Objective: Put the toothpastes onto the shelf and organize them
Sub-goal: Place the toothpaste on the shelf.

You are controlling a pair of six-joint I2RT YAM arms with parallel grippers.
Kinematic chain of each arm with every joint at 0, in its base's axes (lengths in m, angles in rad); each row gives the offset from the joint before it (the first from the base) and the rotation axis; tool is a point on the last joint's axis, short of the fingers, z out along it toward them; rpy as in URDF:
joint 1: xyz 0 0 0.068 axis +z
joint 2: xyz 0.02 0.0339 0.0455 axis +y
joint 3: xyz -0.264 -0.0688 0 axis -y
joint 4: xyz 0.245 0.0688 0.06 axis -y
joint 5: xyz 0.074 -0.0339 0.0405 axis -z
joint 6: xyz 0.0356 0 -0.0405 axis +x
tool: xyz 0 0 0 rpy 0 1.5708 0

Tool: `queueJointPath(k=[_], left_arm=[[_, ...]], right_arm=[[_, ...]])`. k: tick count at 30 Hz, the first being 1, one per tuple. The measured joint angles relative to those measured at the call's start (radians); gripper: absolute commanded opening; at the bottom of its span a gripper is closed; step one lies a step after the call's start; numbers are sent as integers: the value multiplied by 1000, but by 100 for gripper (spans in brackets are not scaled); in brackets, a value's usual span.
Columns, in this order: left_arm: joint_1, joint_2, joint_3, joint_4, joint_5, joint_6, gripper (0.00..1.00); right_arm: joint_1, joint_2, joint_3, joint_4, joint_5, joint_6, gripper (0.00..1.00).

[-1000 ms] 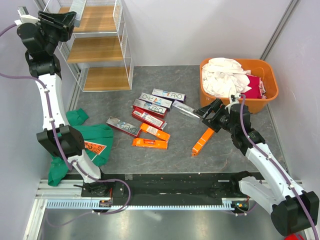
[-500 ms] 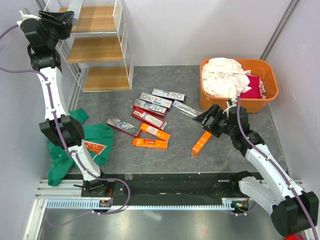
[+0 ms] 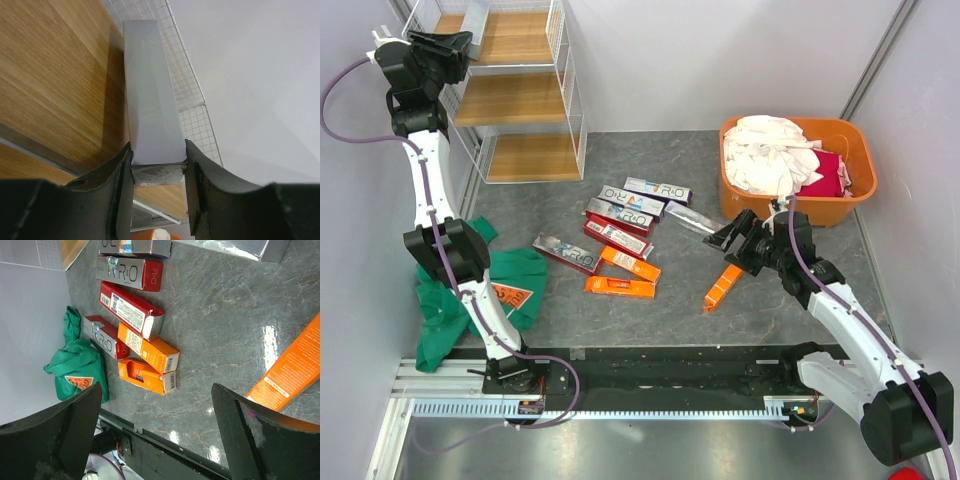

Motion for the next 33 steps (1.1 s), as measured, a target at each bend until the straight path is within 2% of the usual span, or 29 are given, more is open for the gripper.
queueJointPath(k=[1, 5, 8, 12, 18, 33], left_arm=[[0, 0, 3, -3, -3, 0, 39], [0, 1, 10, -13, -21, 21, 71], [0, 1, 26, -24, -30, 45, 80], [0, 1, 47, -38, -53, 78, 84], [-2, -5, 50, -62, -79, 124, 84], [-5, -97, 40, -262, -177, 275, 84]], right_arm=[[0, 3, 0, 0, 0, 0, 98], [0, 10, 0, 0, 0, -2, 98], [0, 15, -1, 0, -1, -4, 98], [0, 22, -6, 0, -3, -4, 98], [0, 26, -6, 0, -9, -4, 98], [0, 37, -22, 0, -23, -4, 98]])
